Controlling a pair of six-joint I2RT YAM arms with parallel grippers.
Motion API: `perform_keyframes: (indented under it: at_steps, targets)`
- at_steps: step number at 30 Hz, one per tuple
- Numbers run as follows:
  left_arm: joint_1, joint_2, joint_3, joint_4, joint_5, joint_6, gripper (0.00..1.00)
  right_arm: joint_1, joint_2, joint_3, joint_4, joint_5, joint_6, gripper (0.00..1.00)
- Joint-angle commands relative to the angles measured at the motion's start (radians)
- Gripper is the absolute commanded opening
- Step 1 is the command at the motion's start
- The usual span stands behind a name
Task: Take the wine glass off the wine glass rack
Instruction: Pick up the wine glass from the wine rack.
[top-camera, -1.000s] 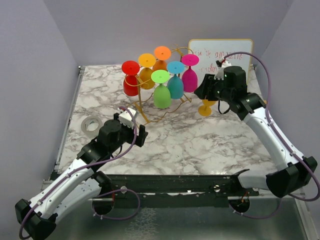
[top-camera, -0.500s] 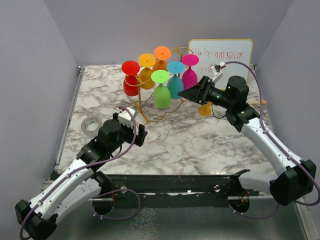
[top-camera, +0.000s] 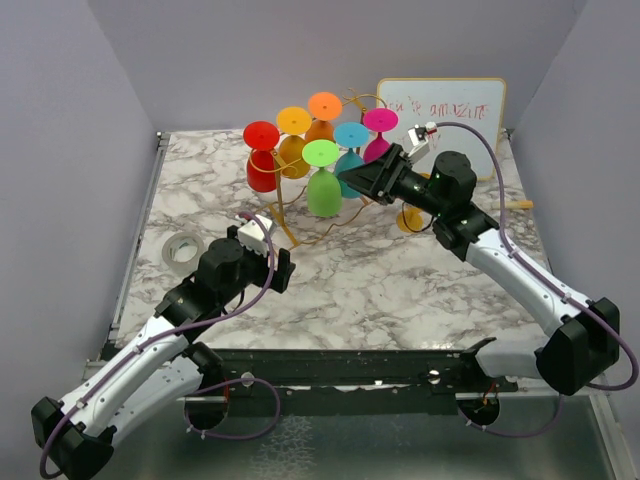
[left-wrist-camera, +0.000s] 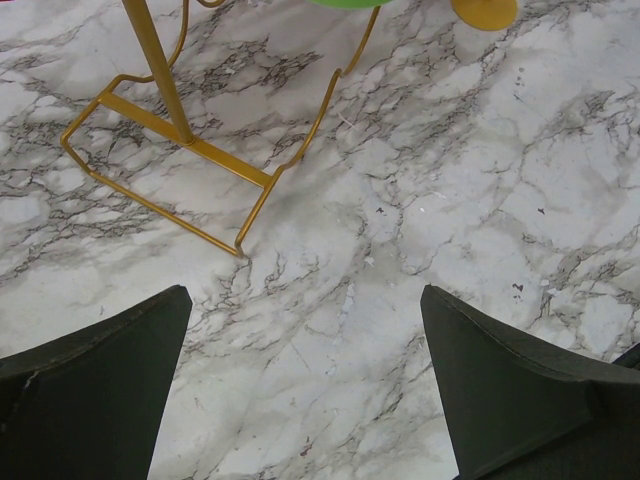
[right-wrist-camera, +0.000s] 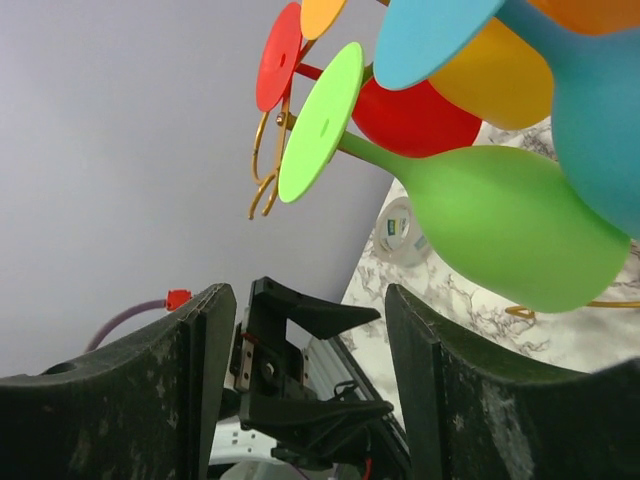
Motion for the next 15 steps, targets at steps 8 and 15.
perform_keyframes:
  at_steps: [8, 15]
  targets:
    - [0.011, -0.023, 0.022, 0.011, 0.01, 0.001, 0.99, 0.081, 0.105, 0.093, 0.053, 0.224, 0.086, 0.59]
    - [0.014, -0.005, 0.026, 0.009, 0.029, 0.006, 0.99, 0.104, 0.128, 0.072, 0.151, 0.26, 0.135, 0.55]
